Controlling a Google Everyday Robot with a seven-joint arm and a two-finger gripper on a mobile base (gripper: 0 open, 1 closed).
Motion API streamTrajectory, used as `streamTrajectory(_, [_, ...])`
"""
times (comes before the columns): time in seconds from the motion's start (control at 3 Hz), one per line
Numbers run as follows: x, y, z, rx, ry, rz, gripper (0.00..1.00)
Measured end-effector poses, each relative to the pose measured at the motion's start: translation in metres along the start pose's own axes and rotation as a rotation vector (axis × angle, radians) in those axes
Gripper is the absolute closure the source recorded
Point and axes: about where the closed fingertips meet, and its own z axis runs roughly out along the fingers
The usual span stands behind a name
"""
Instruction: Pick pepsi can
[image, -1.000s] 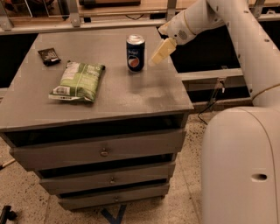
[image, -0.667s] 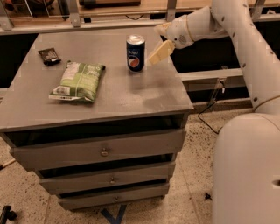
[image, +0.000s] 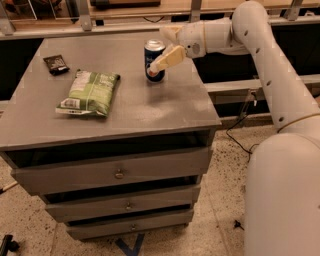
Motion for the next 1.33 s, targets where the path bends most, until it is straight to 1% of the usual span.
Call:
streamTrajectory(0.33, [0.0,0.0,0.0,0.0,0.0,0.0,0.0])
streamTrajectory(0.67, [0.0,0.001,0.004,-0.005,-0.001,0.001,0.16])
streamTrajectory(1.0, [0.0,0.002,0.007,-0.011,-0.002,0.001,0.39])
streamTrajectory(1.33, [-0.002,0.001,0.01,-0.011,-0.021,0.009,0.71])
